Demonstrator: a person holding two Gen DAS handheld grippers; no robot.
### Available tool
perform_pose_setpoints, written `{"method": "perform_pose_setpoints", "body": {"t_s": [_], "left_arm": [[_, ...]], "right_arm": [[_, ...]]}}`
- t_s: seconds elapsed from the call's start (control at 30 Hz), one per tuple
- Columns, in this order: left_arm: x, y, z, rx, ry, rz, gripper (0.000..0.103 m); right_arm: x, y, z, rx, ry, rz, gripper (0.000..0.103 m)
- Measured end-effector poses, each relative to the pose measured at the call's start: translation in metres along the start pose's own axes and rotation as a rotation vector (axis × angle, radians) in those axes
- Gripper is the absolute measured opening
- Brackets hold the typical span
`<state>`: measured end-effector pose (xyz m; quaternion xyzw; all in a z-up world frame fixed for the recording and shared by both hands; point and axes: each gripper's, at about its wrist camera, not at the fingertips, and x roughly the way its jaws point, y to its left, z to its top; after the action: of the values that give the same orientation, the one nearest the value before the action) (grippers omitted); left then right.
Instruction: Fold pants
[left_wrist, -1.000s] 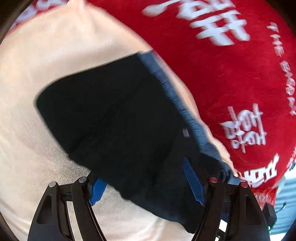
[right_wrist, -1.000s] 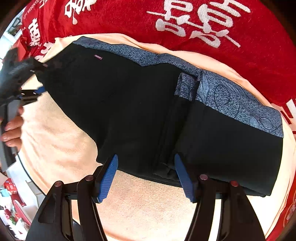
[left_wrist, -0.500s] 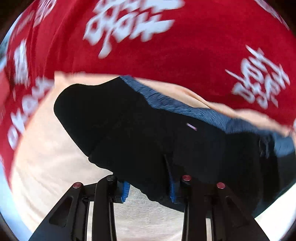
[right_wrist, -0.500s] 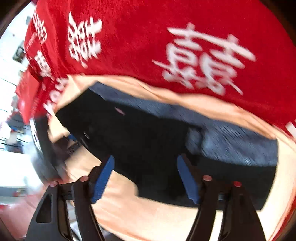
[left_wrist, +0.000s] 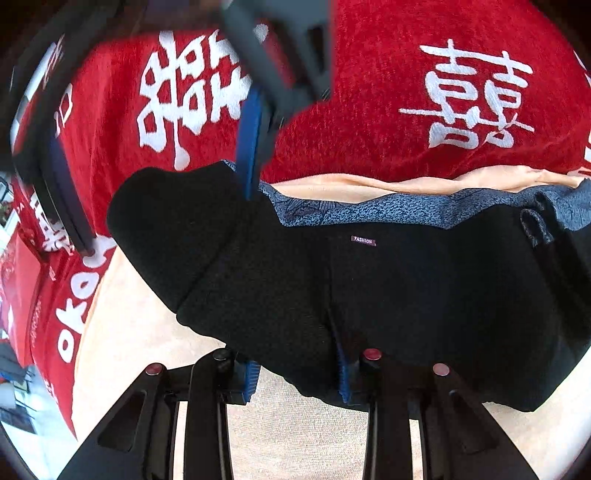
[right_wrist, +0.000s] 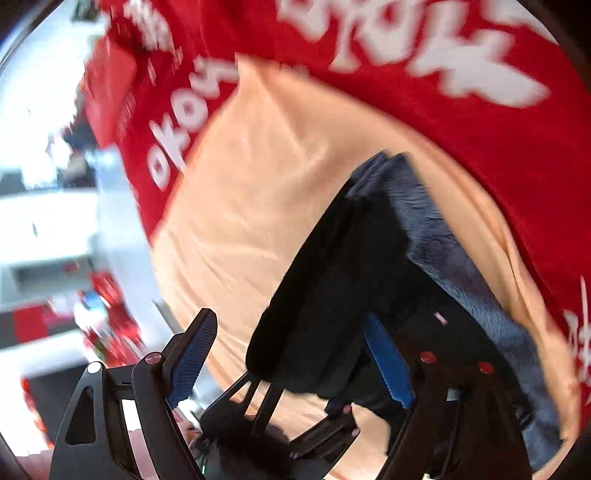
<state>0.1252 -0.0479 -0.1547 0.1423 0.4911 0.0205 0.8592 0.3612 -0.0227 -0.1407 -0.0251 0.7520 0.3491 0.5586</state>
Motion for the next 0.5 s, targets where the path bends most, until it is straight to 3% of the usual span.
{"method": "perform_pose_setpoints", "body": {"t_s": [0.1,0.13,0.17,0.23,0.37,0.5], "left_arm": [[-0.003,-0.003,0.000,0.008,-0.002,0.008,0.034],[-0.003,-0.003,0.001,0.010,0.001,0.007,0.034],[-0.004,-0.004,0.001,0.011,0.012,0.003,0.034],[-0.013,-0.006,0.002,0.024,-0.009,-0.004,0.034],[-0.042,-0.026,0.013,0.099,-0.080,-0.027,0.034],[-0.081,-0.053,0.033,0.132,-0.140,-0.091,0.034]], "right_arm": [[0.026,0.002,0.007,-0.011,0.085,-0.080,0.085],[0.030,-0.001,0.006,0.001,0.096,-0.089,0.076],[0.031,-0.004,0.005,0.009,0.099,-0.089,0.045],[0.019,-0.016,0.000,0.051,0.056,-0.020,0.022],[-0.022,-0.041,-0.031,0.093,-0.083,0.060,0.019],[-0.070,-0.068,-0.088,0.109,-0.240,0.150,0.019]]}}
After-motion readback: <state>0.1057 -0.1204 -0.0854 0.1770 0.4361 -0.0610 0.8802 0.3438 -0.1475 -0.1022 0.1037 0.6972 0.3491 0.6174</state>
